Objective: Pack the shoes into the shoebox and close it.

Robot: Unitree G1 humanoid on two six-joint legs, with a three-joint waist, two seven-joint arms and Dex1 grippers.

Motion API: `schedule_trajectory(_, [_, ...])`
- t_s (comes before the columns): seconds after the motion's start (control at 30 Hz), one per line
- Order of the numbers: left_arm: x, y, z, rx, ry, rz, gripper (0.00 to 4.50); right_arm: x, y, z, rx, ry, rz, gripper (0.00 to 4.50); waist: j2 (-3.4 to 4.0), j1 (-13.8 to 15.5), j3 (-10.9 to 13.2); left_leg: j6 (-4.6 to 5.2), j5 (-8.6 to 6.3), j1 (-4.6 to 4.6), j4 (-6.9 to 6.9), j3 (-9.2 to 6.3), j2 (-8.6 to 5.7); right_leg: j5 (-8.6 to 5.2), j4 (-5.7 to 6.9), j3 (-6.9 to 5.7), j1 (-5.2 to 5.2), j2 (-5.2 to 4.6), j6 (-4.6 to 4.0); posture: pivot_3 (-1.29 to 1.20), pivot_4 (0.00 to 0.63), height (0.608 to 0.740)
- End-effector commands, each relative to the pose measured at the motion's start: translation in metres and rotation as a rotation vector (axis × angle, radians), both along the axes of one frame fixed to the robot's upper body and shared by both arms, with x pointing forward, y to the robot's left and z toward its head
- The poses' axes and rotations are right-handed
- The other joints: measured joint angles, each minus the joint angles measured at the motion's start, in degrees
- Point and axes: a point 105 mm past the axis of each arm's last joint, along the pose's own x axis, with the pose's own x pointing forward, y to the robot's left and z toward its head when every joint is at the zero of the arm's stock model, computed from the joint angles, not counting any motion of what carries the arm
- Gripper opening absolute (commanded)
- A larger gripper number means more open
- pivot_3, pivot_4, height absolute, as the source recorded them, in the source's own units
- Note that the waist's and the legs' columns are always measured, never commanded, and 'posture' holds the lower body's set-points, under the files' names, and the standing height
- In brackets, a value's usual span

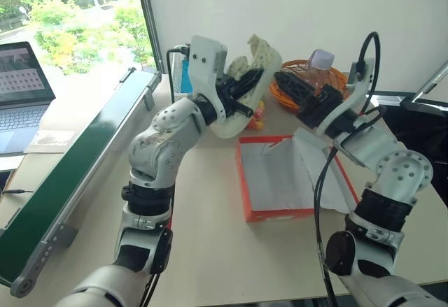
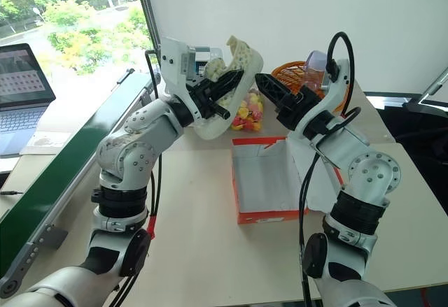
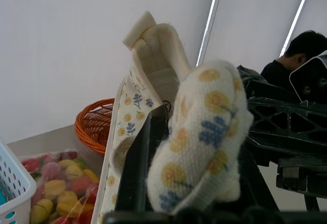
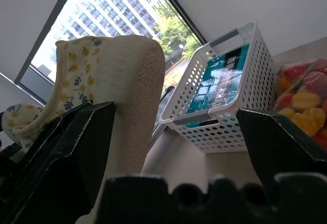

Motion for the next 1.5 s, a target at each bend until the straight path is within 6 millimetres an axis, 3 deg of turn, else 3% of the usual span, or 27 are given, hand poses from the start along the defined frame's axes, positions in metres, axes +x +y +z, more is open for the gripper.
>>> schedule_trajectory(0.03, [-0.01,-0.01,0.02,-0.006,-0.092,-0.011,0.24,-0.004,-0.003,0.02,0.018,-0.083,-0.017,4.5,0.0,0.0,0.0,0.0,0.0,0.0,0.0,0.0,0.0,0.0,0.0,0.0,0.0,0.0,0.0,0.0,0.15,0.74])
schedule_trajectory(0.33, [-0.015,-0.019,0.012,-0.026,-0.067,-0.037,0.24,-0.002,-0.003,0.027,0.039,-0.101,-0.01,4.5,0.01,0.0,0.0,0.0,0.0,0.0,0.0,-0.01,0.0,0.0,-0.02,0.0,0.0,0.01,0.0,0.0,0.15,0.74])
schedule_trajectory(0.53, [-0.017,-0.021,-0.003,-0.041,-0.019,-0.037,0.24,0.001,0.0,0.014,0.025,-0.07,-0.003,4.5,0.02,-0.09,0.01,0.01,0.0,0.0,-0.01,-0.01,0.01,-0.01,-0.02,0.0,0.0,0.01,0.0,0.0,0.15,0.74])
schedule_trajectory(0.57, [-0.017,-0.02,-0.002,-0.054,-0.017,-0.033,0.24,0.001,0.0,0.013,0.023,-0.067,-0.003,3.98,0.02,-0.04,0.01,0.01,0.0,-0.01,-0.01,-0.01,0.01,0.0,-0.02,0.0,0.0,0.02,0.0,0.0,0.15,0.74])
schedule_trajectory(0.63, [-0.016,-0.017,0.001,-0.06,-0.02,-0.022,0.24,0.0,0.0,0.012,0.027,-0.067,0.0,3.46,0.02,0.0,0.01,0.01,0.0,-0.02,0.0,-0.02,0.0,0.0,-0.03,0.0,0.0,0.01,0.0,0.0,0.15,0.74])
schedule_trajectory(0.8, [-0.011,-0.011,0.003,-0.062,-0.027,0.01,0.24,0.0,0.001,0.012,0.036,-0.069,0.005,1.62,0.02,0.0,0.01,0.01,0.0,-0.03,-0.01,-0.02,0.0,0.0,-0.04,0.0,0.0,0.01,0.01,0.0,0.15,0.74])
schedule_trajectory(0.93, [-0.011,-0.01,0.003,-0.059,-0.028,0.013,0.24,0.001,0.002,0.012,0.037,-0.069,0.007,0.65,0.02,0.0,0.01,0.01,0.0,-0.03,0.0,-0.02,0.0,0.0,-0.05,0.0,0.0,0.01,0.01,0.0,0.15,0.74])
schedule_trajectory(1.37, [-0.011,-0.008,-0.011,-0.048,0.066,-0.041,0.24,0.008,0.0,0.014,0.021,-0.072,-0.039,0.43,0.02,-0.04,0.01,0.01,0.0,-0.03,-0.01,-0.03,0.0,0.0,-0.05,0.0,0.0,0.01,0.01,0.0,0.15,0.74])
schedule_trajectory(1.43, [-0.015,-0.003,-0.012,-0.047,0.078,-0.078,1.23,0.009,-0.004,0.017,0.008,-0.082,-0.062,0.43,0.03,-0.05,0.02,0.01,0.0,-0.03,-0.01,-0.03,0.01,0.0,-0.05,-0.01,-0.01,0.01,0.01,0.0,0.15,0.74])
schedule_trajectory(1.5, [-0.017,-0.001,-0.013,-0.036,0.079,-0.09,1.66,0.01,-0.006,0.018,-0.001,-0.088,-0.072,0.43,0.03,-0.01,0.02,0.01,0.0,-0.03,-0.01,-0.03,0.0,-0.01,-0.04,-0.01,-0.01,0.01,0.01,0.0,0.15,0.74])
